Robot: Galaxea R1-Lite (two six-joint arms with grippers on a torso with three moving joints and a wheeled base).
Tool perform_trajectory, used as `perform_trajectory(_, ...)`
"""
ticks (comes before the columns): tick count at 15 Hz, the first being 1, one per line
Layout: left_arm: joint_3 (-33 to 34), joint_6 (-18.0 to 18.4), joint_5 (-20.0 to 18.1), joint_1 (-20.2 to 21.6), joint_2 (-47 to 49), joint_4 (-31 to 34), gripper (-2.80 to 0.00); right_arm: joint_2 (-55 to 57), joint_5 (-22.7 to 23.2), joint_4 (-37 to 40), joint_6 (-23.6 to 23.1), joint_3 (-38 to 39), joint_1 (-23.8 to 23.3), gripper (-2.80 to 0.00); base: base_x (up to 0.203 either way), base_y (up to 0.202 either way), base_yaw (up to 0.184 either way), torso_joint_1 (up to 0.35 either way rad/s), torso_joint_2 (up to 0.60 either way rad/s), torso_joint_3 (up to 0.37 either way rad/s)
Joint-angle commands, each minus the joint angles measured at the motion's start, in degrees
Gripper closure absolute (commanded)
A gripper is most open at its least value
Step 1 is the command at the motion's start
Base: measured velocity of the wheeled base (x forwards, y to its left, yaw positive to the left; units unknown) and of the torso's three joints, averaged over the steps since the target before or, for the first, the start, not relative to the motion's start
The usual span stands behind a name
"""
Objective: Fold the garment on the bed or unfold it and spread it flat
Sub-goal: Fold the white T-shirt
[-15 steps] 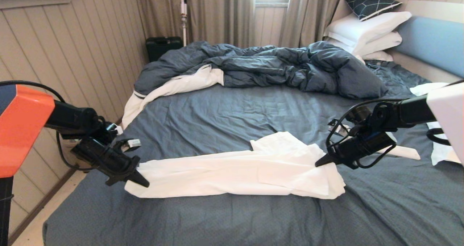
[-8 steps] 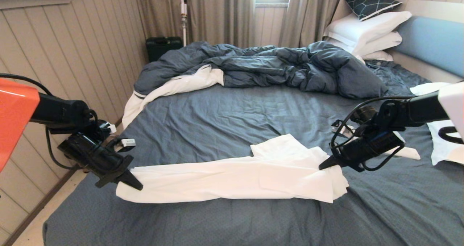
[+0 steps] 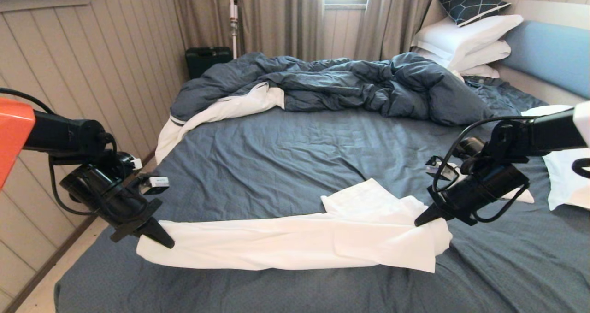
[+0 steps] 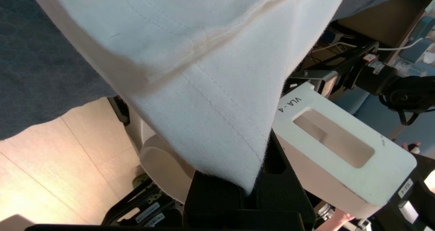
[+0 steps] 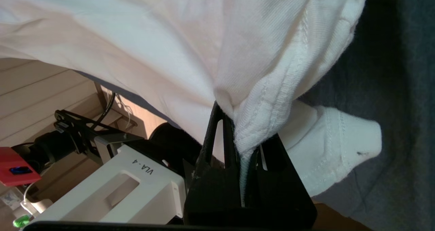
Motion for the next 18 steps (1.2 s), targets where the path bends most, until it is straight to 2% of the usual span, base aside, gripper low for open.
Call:
perform_trajectory(1,-0.1,0.1,-0.1,0.0,-1.1,0.6,0.00,-0.7,0.1,0.9,-0.2,-0.4,0.0,0.00,0.000,0.000,0.000,0.000,0.00,0.000)
perform_trajectory(5,-1.4,0.6,0.2,0.0,-2.2,2.5,0.00,-1.9,0.1,2.7,-0.2,-1.7,0.2,0.00,0.000,0.000,0.000,0.000,0.00,0.000)
perform_trajectory(8,-4.6,0.6,0.4,0.0,-1.6,6.0,0.00,-1.3,0.0,10.5,-0.7,-7.3,0.5,0.00,0.000,0.000,0.000,0.000,0.00,0.000)
perform_trajectory(12,-8.2,0.5,1.7,-0.1,1.3,6.8,0.00,4.0,0.1,19.3,-0.9,-16.1,0.7,0.00,0.000,0.000,0.000,0.000,0.00,0.000)
perform_trajectory(18,-6.1,0.3,0.1,-0.4,4.4,5.7,0.00,8.0,0.0,18.3,-1.5,-16.0,0.7,0.00,0.000,0.000,0.000,0.000,0.00,0.000)
